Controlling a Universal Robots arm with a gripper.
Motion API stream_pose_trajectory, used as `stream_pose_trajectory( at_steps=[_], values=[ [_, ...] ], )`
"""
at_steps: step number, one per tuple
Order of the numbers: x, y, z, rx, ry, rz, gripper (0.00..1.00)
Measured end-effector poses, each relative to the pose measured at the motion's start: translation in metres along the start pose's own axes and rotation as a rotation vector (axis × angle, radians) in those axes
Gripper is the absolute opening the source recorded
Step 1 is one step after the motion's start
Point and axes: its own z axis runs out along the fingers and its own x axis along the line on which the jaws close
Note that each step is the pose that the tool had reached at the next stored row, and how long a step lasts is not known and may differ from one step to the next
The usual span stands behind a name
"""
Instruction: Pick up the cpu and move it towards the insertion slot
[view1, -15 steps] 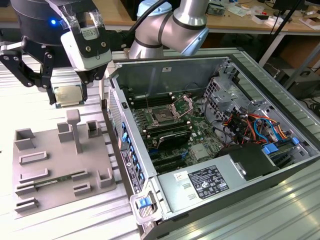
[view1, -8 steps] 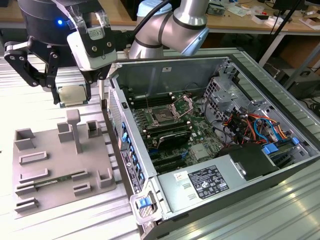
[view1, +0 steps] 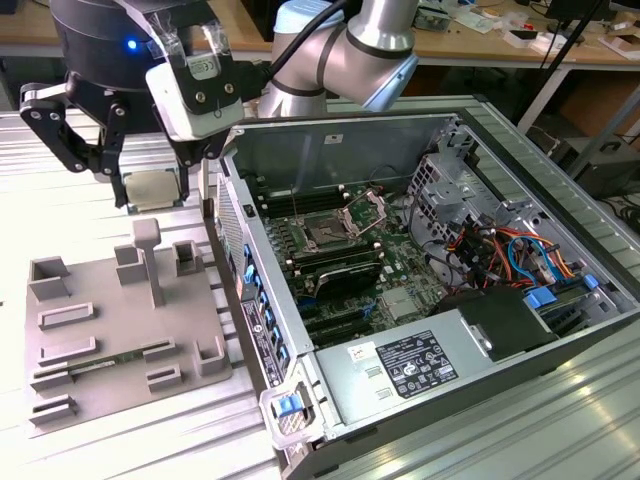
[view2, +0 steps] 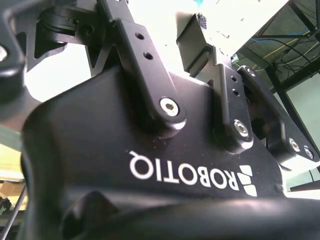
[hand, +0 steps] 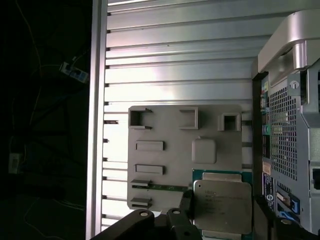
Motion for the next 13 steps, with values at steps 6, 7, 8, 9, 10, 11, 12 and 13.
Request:
stream_pose_trajectory(
  at_steps=[6, 7, 8, 9, 10, 11, 12, 13],
  values=[
    [-0.0036, -0.0001, 0.0, 0.0, 0.0, 0.0, 0.55],
    [-0.0041, -0.0001, 0.0, 0.0, 0.0, 0.0, 0.55],
    [-0.0046, -0.0001, 0.0, 0.0001, 0.0001, 0.0, 0.55],
    [-0.0051, -0.0001, 0.0, 0.0, 0.0, 0.0, 0.55],
    [-0.0056, -0.0001, 0.0, 0.0, 0.0, 0.0, 0.55],
    [-0.0063, -0.0001, 0.0, 0.0001, 0.0, 0.0, 0.55],
    [-0.0068, -0.0001, 0.0, 0.0, 0.0, 0.0, 0.55],
    [-0.0073, -0.0002, 0.0, 0.0, 0.0, 0.0, 0.55]
  ],
)
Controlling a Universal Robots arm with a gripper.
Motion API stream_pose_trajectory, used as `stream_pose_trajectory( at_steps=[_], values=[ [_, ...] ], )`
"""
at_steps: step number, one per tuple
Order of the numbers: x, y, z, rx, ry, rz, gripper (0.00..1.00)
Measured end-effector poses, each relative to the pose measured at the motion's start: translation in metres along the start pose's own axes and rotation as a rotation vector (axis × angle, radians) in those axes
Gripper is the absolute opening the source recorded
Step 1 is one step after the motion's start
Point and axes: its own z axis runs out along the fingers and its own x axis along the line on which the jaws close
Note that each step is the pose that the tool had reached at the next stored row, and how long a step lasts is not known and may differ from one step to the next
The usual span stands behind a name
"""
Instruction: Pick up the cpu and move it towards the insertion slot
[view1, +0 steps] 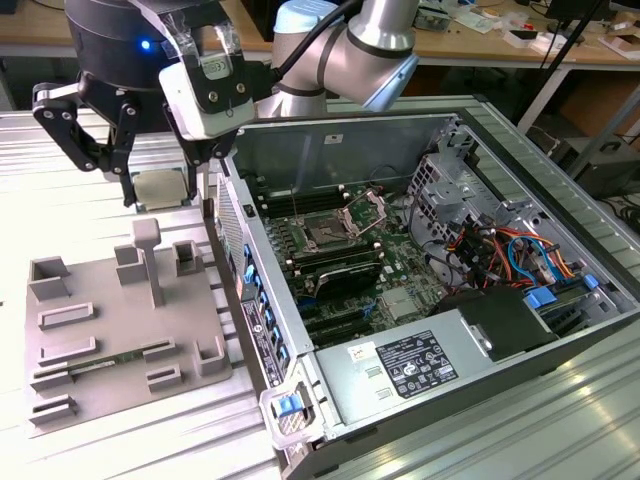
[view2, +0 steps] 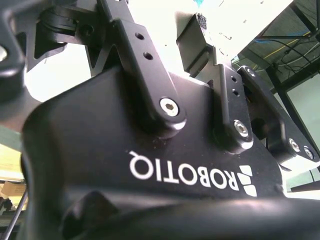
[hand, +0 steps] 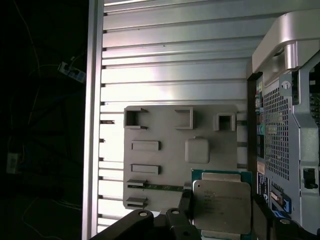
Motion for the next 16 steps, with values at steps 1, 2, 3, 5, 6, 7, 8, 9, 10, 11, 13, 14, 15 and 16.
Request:
stream_pose_trajectory(
  at_steps=[1, 2, 3, 5, 6, 7, 8, 9, 10, 11, 13, 14, 15, 16],
  values=[
    [-0.0005, 0.0, 0.0, 0.0001, 0.0, 0.0, 0.55],
    [-0.0013, 0.0, 0.0, 0.0, 0.0, 0.0, 0.55],
    [-0.0018, 0.0, 0.0, 0.0, 0.0, 0.0, 0.55],
    [-0.0031, -0.0001, 0.0, 0.0001, 0.0, 0.0, 0.55],
    [-0.0043, -0.0001, 0.0, 0.0, 0.0, 0.0, 0.55],
    [-0.005, -0.0001, 0.0, 0.0001, 0.0001, 0.0, 0.55],
    [-0.0058, -0.0001, 0.0, 0.0001, 0.0, 0.0, 0.55],
    [-0.0073, -0.0001, 0.0001, 0.0, -0.0001, 0.0, 0.55],
    [-0.0084, -0.0002, 0.0001, 0.0, -0.0001, 0.0, 0.55],
    [-0.0092, -0.0002, 0.0001, 0.0, 0.0, 0.0, 0.55],
    [-0.0107, -0.0002, 0.0001, 0.0, 0.0, 0.0, 0.55],
    [-0.0114, -0.0002, 0.0001, 0.0, 0.0, 0.0, 0.55],
    [-0.0122, -0.0002, 0.0001, 0.0, 0.0, 0.0, 0.55],
    [-0.013, -0.0003, 0.0001, 0.0, 0.0, 0.0, 0.55]
  ],
)
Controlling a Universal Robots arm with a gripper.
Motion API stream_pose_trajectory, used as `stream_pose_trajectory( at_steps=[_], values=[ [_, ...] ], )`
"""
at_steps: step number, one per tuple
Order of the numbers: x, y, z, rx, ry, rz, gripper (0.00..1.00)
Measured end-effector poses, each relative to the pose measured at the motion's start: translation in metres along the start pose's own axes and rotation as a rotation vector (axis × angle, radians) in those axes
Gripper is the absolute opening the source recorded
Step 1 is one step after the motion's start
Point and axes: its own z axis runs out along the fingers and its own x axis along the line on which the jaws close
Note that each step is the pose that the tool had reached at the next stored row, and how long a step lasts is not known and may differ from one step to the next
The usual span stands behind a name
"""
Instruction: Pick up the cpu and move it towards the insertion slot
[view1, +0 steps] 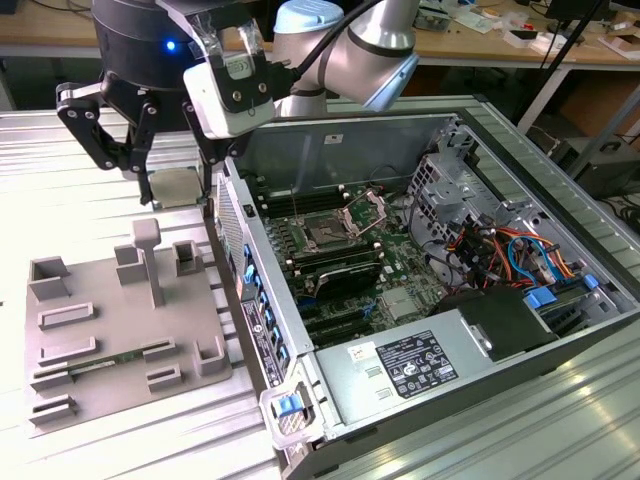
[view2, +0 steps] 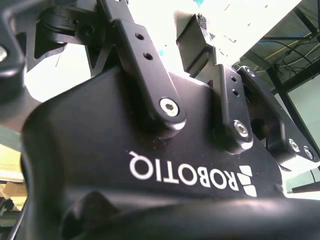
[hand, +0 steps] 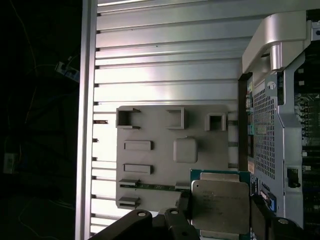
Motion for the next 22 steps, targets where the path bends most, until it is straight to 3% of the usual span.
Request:
stream_pose_trajectory(
  at_steps=[22],
  values=[
    [-0.0159, -0.0003, 0.0001, 0.0, 0.0, 0.0, 0.55]
  ],
)
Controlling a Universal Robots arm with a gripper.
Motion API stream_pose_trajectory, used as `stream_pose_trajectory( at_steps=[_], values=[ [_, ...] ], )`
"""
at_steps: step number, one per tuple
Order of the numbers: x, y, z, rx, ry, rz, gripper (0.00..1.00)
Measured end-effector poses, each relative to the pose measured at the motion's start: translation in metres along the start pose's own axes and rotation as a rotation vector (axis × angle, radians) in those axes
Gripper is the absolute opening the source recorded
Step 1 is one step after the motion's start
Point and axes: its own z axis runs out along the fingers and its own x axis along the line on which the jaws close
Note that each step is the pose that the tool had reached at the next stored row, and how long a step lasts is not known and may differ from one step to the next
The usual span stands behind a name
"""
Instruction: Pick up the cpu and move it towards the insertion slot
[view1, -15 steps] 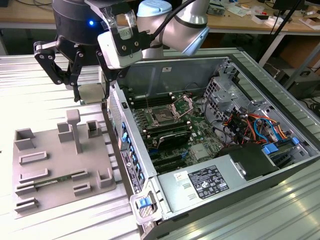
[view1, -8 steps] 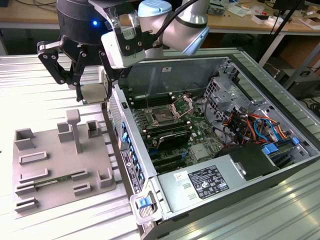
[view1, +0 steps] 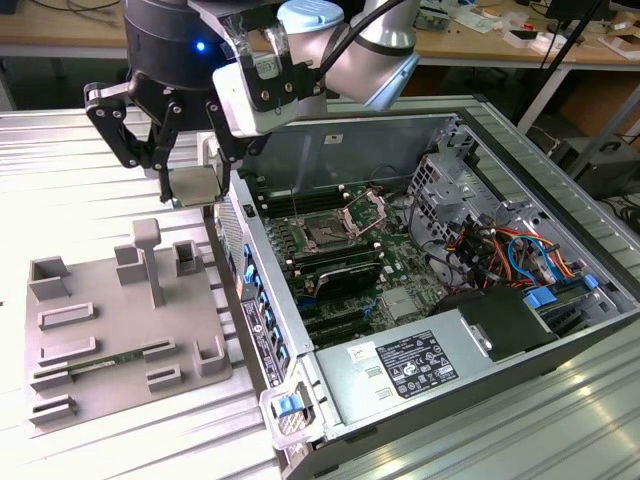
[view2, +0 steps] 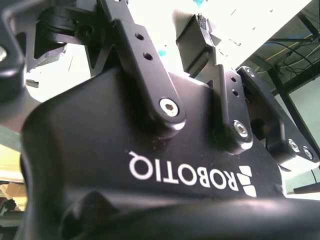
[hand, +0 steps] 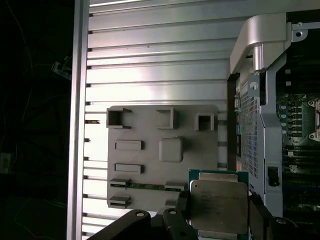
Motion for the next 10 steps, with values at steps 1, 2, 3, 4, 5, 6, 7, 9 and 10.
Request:
stream_pose_trajectory(
  at_steps=[1, 2, 3, 4, 5, 6, 7, 9, 10],
  values=[
    [-0.0006, 0.0, 0.0, 0.0001, 0.0, 0.0, 0.55],
    [-0.0013, 0.0, 0.0, 0.0, 0.0, 0.0, 0.55],
    [-0.002, -0.0001, 0.0, 0.0, 0.0, 0.0, 0.55],
    [-0.0026, -0.0001, 0.0001, 0.0, 0.0, 0.0, 0.55],
    [-0.0035, -0.0001, 0.0001, 0.0001, 0.0, 0.0, 0.55],
    [-0.004, -0.0001, 0.0001, 0.0, 0.0, 0.0, 0.55],
    [-0.0047, -0.0001, 0.0001, 0.0, 0.0, 0.0, 0.55],
    [-0.0059, -0.0001, 0.0001, 0.0001, 0.0, 0.0, 0.55],
    [-0.0071, -0.0001, 0.0002, 0.0, 0.0, 0.0, 0.55]
  ],
)
